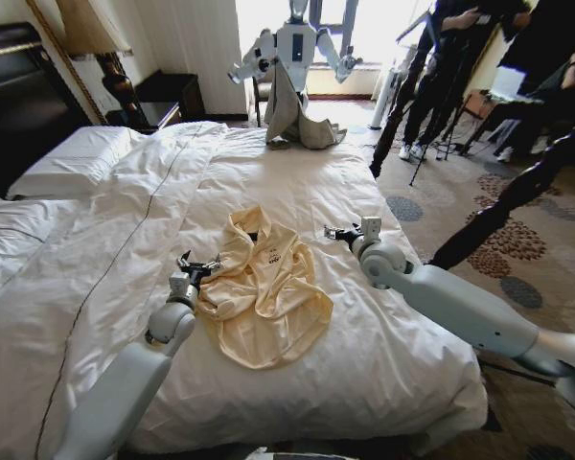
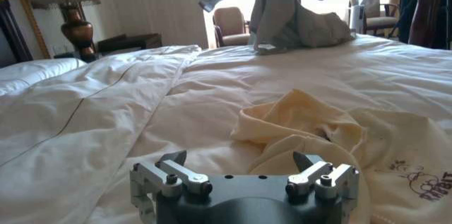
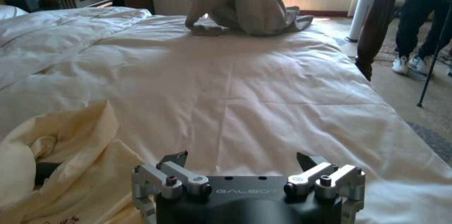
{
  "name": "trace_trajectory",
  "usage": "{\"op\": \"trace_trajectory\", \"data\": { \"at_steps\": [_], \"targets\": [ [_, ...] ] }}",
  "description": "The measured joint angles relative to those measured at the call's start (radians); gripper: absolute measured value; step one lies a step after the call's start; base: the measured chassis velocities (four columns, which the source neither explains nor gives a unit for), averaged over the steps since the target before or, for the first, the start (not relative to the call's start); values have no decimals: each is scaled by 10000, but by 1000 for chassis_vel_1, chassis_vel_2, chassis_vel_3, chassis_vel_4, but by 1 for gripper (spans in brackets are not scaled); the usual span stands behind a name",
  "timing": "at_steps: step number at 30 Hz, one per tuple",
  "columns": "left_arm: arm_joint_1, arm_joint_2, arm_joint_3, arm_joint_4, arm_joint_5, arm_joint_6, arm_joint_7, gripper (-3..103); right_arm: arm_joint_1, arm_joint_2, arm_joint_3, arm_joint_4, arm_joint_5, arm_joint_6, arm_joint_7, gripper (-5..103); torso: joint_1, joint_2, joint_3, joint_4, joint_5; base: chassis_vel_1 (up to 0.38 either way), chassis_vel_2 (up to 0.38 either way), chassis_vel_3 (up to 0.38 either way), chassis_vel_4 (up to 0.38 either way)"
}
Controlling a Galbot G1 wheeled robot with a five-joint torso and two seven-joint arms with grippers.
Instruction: Pick up the clothes from the bed and hang them on the clothes hanger.
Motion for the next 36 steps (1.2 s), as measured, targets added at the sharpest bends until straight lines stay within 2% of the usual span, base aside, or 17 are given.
{"op": "trace_trajectory", "data": {
  "at_steps": [5,8,9,11,12,13,15,16,19,22,24,26,27,28,30,33,36],
  "targets": [
    [-204,-11,63,63,-15,16,-19,100,108,389,-51,-470,-91,47,-674,100,2,0,1,-2,0,0,0,0,0],
    [-94,94,-13,85,-14,14,-11,100,423,1302,-237,-1136,-139,-44,-1155,100,1,0,1,7,-2,0,0,0,0],
    [-94,94,-13,85,-14,14,-11,100,423,1302,-237,-1136,-139,-44,-1155,100,1,0,1,7,-2,0,0,0,0],
    [-39,106,-31,85,3,6,-6,100,600,1838,-350,-1778,-291,-88,-1639,100,1,0,1,6,-7,0,0,0,0],
    [-11,99,-44,80,19,-2,-5,100,743,2342,-419,-2364,-430,-88,-2031,100,2,0,1,2,-4,0,0,0,0],
    [-11,99,-44,80,19,-2,-5,100,743,2342,-419,-2364,-430,-88,-2031,100,2,0,1,2,-4,0,0,0,0],
    [50,104,-57,26,42,-4,-11,100,908,3061,-463,-3058,-505,-35,-2362,100,2,-1,2,-1,-3,0,0,0,0],
    [50,104,-57,26,42,-4,-11,100,908,3061,-463,-3058,-505,-35,-2362,100,2,-1,2,-1,-3,0,0,0,0],
    [186,176,-116,-89,68,-8,-19,100,1120,4373,-502,-4137,-857,157,-2810,100,2,-1,2,3,-6,0,0,0,0],
    [225,199,-137,-115,81,-11,-23,100,1141,5043,-514,-4587,-1097,205,-2912,100,1,-1,2,4,-6,0,0,0,0],
    [275,230,-149,-139,104,-19,-32,100,1122,6002,-514,-5273,-1383,235,-2910,103,2,-1,2,1,-6,0,0,0,0],
    [285,234,-152,-139,112,-22,-35,100,1107,6216,-510,-5461,-1466,242,-2914,103,2,-1,2,2,-6,0,0,0,0],
    [319,246,-156,-144,128,-29,-45,100,1063,6655,-480,-5939,-1662,257,-2919,99,2,-1,2,4,-8,0,0,0,0],
    [334,261,-144,-146,154,-36,-48,100,1016,7087,-430,-6409,-1795,276,-2918,84,2,-2,2,7,-8,0,0,0,0],
    [233,261,-35,-106,168,-38,-50,100,941,7268,-379,-6637,-1785,267,-2898,84,1,-1,2,10,-8,0,0,0,0],
    [-85,245,240,21,165,-39,-19,100,739,7369,-236,-6888,-1861,288,-2691,73,1,-1,1,-6,-4,0,0,0,0],
    [-50,284,240,1,164,-50,-4,100,701,7533,-112,-7164,-2014,303,-2481,68,2,-2,1,-5,4,0,0,0,0]
  ]
}}
